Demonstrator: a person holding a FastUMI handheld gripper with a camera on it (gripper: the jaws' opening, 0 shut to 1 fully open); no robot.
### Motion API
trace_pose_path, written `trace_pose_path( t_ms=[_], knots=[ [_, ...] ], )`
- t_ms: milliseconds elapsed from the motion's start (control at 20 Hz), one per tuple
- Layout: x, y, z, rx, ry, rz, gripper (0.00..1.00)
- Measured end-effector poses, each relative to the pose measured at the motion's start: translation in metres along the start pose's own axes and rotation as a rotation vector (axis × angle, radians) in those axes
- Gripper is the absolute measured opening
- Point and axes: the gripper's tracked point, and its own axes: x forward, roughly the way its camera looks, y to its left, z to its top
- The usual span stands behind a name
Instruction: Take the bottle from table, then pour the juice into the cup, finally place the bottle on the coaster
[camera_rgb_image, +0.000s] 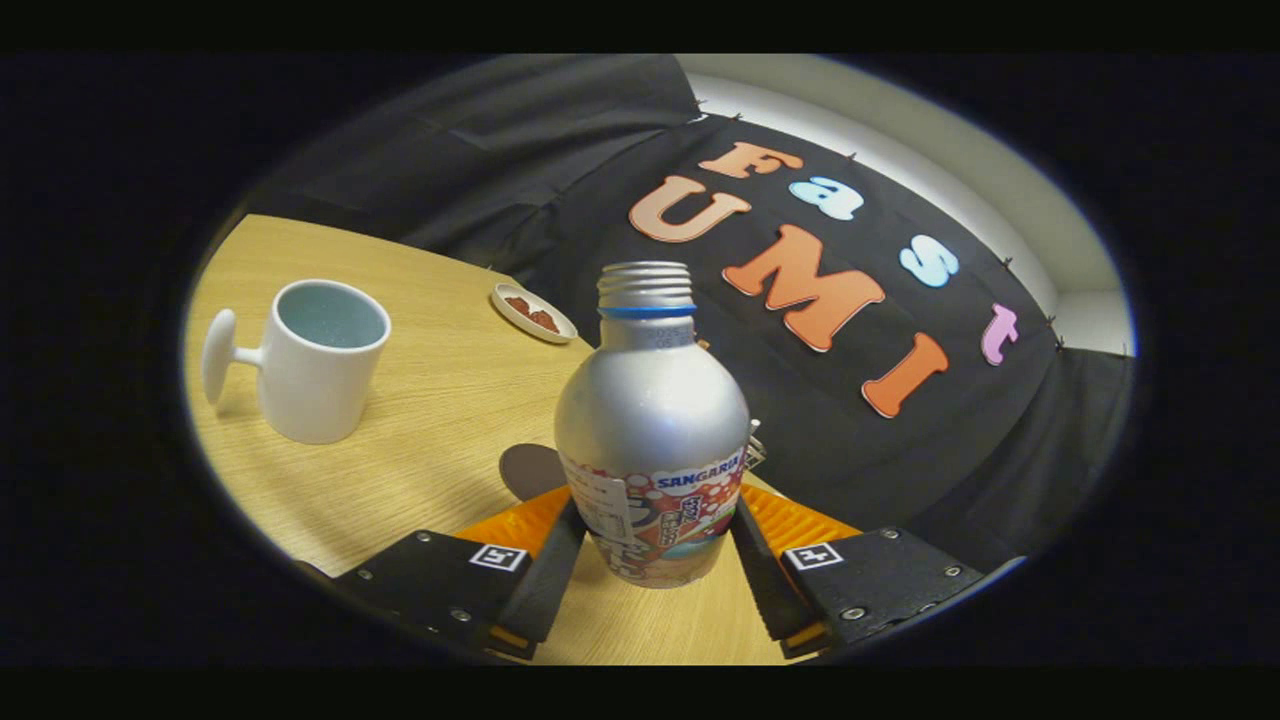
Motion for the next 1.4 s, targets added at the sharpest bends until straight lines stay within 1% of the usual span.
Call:
trace_pose_path(
  t_ms=[250,450,700,900,1400],
  knots=[
    [0.005,0.003,0.004,-0.112,-0.005,-0.02,0.78],
    [0.006,0.008,0.016,-0.222,-0.036,-0.05,0.79],
    [0.01,0.018,0.025,-0.353,-0.066,-0.046,0.78],
    [0.008,0.015,0.036,-0.467,-0.106,-0.094,0.78],
    [0.012,0.011,0.067,-0.681,-0.2,-0.169,0.78]
  ],
)
